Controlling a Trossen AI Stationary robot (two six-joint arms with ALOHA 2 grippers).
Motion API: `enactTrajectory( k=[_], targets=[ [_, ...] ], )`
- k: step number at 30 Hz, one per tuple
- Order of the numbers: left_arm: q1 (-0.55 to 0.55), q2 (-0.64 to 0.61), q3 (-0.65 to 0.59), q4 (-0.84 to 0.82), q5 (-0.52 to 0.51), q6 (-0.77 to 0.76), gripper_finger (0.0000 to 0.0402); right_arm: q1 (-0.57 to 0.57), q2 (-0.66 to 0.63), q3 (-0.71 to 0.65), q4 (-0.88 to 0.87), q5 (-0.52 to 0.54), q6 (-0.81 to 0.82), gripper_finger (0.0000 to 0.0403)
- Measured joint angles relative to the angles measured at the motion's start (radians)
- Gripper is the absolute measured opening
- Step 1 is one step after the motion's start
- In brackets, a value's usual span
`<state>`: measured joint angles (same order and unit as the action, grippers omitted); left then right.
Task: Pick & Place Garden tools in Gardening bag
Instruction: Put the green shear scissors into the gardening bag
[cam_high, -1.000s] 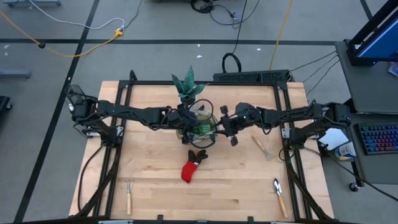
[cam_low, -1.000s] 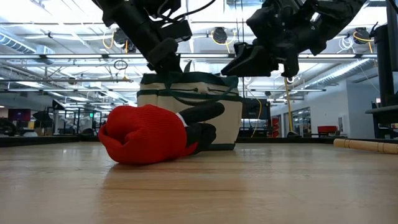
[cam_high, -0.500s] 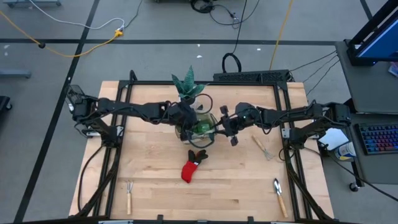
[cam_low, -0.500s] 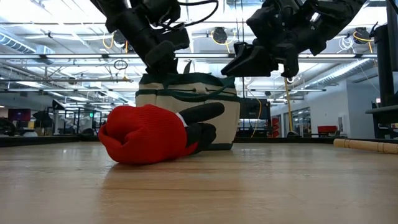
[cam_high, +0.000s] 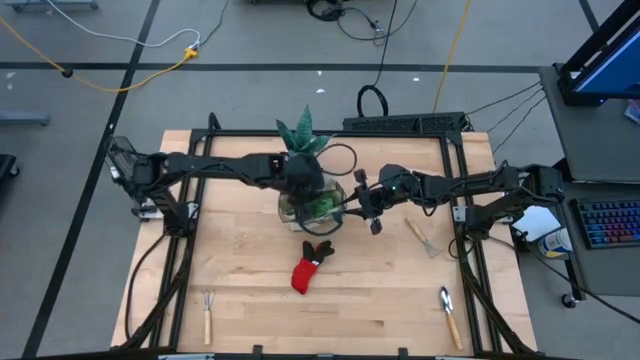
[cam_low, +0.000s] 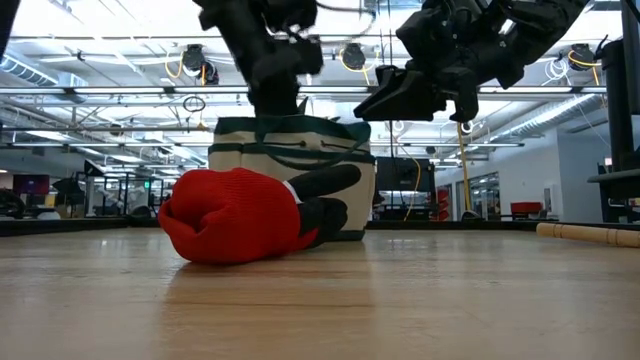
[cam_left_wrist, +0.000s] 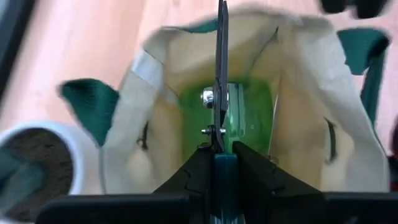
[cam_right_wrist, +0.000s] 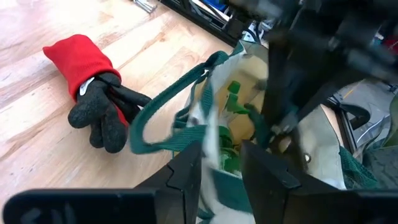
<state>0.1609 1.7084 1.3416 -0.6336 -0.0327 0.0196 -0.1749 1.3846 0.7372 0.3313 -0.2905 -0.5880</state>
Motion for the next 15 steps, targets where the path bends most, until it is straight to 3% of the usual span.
enactTrajectory(
  k=[3,8,15],
  targets=[
    [0.000,0.062,0.029,-0.061,-0.002,-0.002,0.0054,0.000,0.000,-0.001,-0.002,0.000,0.000,0.0102],
    [0.008,0.123,0.045,-0.123,-0.101,-0.041,0.0062,0.000,0.000,-0.001,-0.009,0.000,0.000,0.0102],
    [0.036,0.131,0.045,-0.123,-0.068,-0.034,0.0049,0.000,0.000,-0.001,-0.008,0.000,0.000,0.0102]
  ],
)
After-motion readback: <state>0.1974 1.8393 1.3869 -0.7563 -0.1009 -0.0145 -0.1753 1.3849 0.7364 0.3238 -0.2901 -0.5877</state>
